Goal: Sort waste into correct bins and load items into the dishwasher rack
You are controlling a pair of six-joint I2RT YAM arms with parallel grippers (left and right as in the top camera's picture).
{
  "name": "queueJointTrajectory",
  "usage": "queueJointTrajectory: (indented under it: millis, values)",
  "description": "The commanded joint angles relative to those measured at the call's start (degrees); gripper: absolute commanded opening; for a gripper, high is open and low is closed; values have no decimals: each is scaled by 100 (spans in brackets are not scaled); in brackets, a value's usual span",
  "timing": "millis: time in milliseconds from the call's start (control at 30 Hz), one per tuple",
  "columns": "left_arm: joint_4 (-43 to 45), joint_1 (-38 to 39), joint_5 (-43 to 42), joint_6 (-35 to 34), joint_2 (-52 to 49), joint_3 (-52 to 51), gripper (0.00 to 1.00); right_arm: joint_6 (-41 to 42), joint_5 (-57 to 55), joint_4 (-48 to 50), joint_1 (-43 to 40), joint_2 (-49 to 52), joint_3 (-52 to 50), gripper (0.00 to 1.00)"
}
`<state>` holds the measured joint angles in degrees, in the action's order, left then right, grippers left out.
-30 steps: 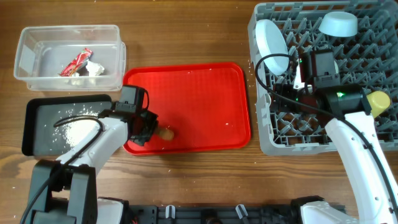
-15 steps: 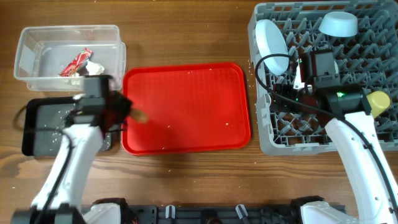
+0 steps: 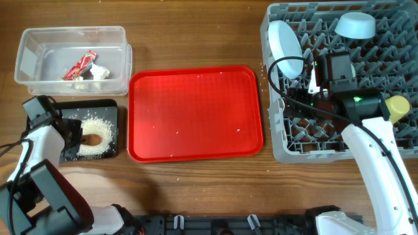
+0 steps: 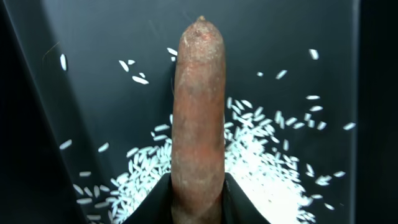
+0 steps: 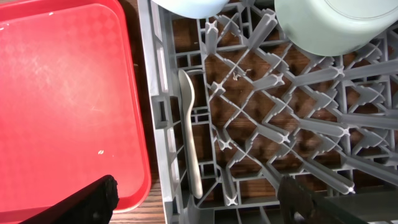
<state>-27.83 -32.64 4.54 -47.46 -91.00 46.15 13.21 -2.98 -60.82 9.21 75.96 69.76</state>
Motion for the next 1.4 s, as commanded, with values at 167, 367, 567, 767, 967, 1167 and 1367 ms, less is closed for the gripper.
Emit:
queueJointTrajectory:
  millis: [167, 367, 567, 767, 967, 1167, 1367]
  values:
    - [-227, -42, -149, 470, 109, 350, 95, 28, 74, 94, -20, 70, 9, 88]
    - [-769, 791, -1043, 1429, 898, 1154, 100, -1226, 2065, 1250, -20, 101, 9, 100]
    - [-3069, 2924, -813, 2496, 957, 1386, 100, 181, 984, 531, -20, 278, 9, 100]
    - [-4030, 3261, -879, 3058, 1585, 1322, 100, 63, 942, -85, -17, -345, -282, 99]
    - [-3646, 4336, -592, 3075, 4815, 772, 100, -15, 885, 522, -17, -3305, -1735, 100]
    - [-3412, 4448, -188, 3073, 6701, 769, 100, -13, 640, 393, -17, -4544, -1917, 100]
    - [-3414, 4448, -188, 3073, 6887, 769, 100, -11, 640, 396, -17, -4533, -1917, 100]
